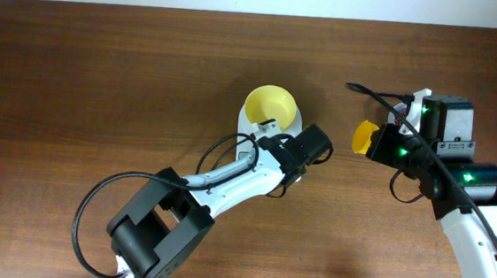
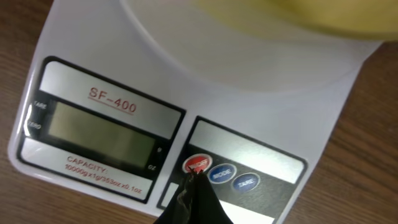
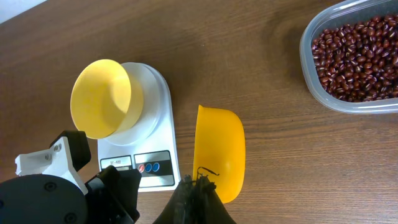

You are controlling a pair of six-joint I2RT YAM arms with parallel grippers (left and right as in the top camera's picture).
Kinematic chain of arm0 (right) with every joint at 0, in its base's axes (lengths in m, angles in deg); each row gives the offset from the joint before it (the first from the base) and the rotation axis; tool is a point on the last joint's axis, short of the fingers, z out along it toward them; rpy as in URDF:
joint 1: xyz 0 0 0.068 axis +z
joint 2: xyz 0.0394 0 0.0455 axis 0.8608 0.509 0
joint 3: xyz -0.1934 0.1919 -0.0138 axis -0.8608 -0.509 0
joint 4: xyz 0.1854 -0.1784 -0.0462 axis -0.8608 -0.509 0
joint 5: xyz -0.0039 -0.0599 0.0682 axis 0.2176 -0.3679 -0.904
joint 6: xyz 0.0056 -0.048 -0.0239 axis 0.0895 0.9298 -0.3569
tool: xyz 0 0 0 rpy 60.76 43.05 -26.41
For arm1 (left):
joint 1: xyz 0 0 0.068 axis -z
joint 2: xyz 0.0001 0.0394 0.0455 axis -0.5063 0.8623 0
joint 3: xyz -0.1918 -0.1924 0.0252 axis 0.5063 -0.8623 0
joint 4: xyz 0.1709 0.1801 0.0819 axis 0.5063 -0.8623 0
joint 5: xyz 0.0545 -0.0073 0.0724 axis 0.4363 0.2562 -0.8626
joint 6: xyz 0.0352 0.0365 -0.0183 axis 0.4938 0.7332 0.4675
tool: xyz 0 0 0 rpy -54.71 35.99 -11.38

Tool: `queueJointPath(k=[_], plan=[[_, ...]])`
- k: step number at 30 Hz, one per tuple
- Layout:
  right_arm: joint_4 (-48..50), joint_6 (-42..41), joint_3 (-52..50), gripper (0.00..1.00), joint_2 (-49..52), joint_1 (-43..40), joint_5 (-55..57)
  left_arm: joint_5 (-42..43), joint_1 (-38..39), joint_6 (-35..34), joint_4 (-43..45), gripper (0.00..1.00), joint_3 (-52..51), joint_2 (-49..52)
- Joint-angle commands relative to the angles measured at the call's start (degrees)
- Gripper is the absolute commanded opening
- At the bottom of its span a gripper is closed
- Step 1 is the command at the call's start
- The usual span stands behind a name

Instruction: Scoop item into bowl and weigh 50g on scale

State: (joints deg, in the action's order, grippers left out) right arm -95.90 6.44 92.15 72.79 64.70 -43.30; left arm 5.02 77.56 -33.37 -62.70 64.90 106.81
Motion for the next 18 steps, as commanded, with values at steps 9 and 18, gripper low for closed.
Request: queueJointPath(k=[9, 18], plan=[[0.0, 0.7, 1.1, 0.04, 0.1, 0.3, 0.8, -3.2, 0.1, -0.8, 1.5, 0.0, -0.5, 0.5], [-0.2, 0.6, 1.1, 0.04, 0.1, 0.3, 0.7, -3.2, 0.1, -0.8, 1.3, 0.0, -0.5, 0.5]])
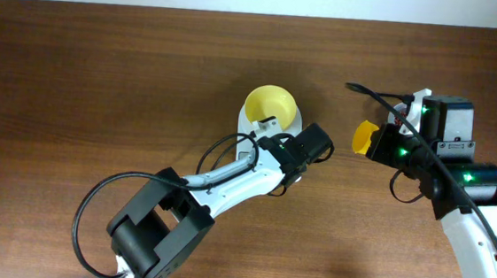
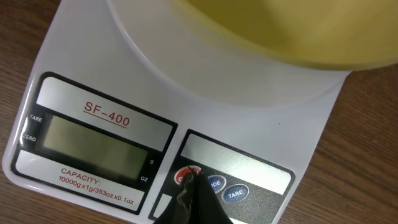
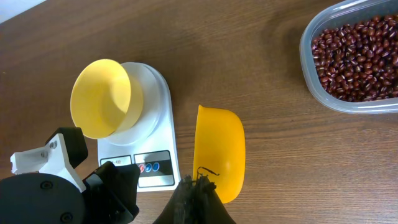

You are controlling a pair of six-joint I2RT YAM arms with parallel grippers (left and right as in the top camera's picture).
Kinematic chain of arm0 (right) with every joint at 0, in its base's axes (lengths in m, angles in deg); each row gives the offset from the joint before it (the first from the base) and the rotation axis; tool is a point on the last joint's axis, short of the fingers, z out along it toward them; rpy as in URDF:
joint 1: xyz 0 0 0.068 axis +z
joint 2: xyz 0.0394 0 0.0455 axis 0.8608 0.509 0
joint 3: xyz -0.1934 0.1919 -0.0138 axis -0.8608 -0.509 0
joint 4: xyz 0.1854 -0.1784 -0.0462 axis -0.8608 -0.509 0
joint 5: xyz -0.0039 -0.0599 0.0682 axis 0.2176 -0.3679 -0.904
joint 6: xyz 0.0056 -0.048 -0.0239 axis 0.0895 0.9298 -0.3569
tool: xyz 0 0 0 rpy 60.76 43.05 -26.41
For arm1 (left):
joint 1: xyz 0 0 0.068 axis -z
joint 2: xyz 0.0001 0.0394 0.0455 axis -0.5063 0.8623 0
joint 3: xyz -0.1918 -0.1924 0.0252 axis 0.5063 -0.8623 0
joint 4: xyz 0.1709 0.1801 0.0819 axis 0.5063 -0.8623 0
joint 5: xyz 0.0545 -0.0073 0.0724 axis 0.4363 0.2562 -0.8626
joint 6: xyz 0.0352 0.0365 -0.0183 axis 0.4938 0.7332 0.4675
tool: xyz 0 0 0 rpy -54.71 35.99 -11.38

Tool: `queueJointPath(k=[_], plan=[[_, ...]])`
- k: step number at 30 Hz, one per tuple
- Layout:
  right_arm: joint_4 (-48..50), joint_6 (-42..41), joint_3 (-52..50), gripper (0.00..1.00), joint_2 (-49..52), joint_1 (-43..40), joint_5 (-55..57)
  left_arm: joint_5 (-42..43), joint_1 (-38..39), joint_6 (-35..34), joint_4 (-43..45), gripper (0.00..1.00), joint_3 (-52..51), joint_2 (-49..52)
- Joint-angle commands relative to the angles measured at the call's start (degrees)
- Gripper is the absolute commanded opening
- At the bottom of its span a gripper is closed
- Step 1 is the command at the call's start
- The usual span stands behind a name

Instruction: Scoop item into bowl and weigh 50g on scale

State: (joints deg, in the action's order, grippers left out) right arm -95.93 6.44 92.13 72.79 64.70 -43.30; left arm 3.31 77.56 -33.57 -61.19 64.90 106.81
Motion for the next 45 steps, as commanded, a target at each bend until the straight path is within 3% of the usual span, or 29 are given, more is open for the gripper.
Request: queueJointPath(k=[1, 45], plan=[[-0.4, 0.6, 1.1, 0.04, 0.1, 0.3, 0.7, -1.5, 0.1, -0.6, -0.2, 0.0, -0.5, 0.5], [-0.4, 0.6, 1.1, 0.04, 0.1, 0.3, 1.2, -1.7, 0.1, -0.6, -1.1, 0.0, -0.5, 0.5]])
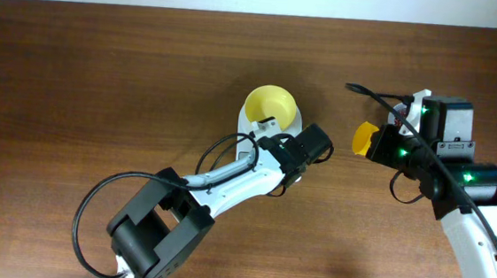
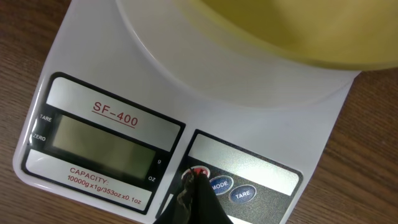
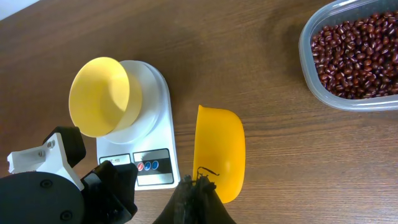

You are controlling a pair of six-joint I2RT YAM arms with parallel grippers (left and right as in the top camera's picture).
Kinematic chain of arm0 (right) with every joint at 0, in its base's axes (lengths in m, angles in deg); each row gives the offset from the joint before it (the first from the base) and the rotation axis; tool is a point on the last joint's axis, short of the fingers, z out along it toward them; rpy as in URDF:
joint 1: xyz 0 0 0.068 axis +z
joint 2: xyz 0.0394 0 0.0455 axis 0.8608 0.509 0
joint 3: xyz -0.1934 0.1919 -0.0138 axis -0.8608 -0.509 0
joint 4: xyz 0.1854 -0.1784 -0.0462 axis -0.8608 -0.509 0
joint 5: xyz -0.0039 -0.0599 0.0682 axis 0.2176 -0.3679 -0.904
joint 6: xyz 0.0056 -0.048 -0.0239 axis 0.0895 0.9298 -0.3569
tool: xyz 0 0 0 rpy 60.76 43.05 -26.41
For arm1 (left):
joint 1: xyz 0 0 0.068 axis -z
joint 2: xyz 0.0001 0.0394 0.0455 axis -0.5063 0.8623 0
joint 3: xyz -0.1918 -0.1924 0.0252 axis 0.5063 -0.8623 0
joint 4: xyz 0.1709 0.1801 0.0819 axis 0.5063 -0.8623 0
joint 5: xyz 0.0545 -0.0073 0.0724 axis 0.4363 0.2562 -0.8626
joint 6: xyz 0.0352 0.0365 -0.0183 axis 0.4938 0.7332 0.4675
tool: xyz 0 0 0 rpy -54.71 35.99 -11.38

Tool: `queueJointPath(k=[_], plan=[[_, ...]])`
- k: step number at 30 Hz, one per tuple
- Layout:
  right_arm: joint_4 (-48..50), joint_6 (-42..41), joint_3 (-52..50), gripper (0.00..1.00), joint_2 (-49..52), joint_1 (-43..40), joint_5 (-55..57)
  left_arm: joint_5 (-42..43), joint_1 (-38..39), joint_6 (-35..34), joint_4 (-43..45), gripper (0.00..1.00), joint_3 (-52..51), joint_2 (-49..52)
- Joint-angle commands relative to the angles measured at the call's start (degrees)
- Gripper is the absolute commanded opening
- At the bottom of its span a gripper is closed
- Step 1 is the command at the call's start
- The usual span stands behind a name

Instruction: Scoop item into bowl and weigh 50g on scale

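Note:
A white SF-400 scale [image 2: 205,106] fills the left wrist view, its display [image 2: 102,142] blank. A yellow bowl [image 3: 99,96] stands on its platform. My left gripper [image 2: 198,180] is shut, its tip on the red button [image 2: 201,172], left of the MODE and TARE buttons. To the right of the scale, my right gripper [image 3: 199,183] is shut on the handle of a yellow scoop [image 3: 221,149], held above the table. No beans show in the scoop. In the overhead view the scoop [image 1: 364,137] hangs right of the bowl [image 1: 269,103].
A clear plastic tub of red beans [image 3: 351,56] sits on the wooden table to the right of the scoop, out of the overhead view. The left arm [image 1: 228,177] reaches in from the front to the scale's button end.
The left wrist view has shifted slightly over the scale, with the shut tip still on the red button. The display stays blank. The right gripper with the scoop has barely moved.
At the oldest moment my shut left gripper had its tip on the scale's red button, and the right held the scoop beside the scale. At each later moment both stand much the same, and the display has stayed blank throughout.

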State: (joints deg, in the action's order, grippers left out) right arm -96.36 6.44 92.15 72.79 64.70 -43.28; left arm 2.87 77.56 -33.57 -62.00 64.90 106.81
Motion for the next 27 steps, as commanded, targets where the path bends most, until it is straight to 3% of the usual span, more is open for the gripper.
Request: queueJointPath(k=[1, 27], plan=[[0.0, 0.6, 1.1, 0.04, 0.1, 0.3, 1.2, -1.2, 0.1, -0.6, -0.3, 0.0, -0.5, 0.5], [-0.1, 0.6, 1.1, 0.04, 0.1, 0.3, 1.2, -1.1, 0.1, -0.6, -0.1, 0.0, -0.5, 1.3]])
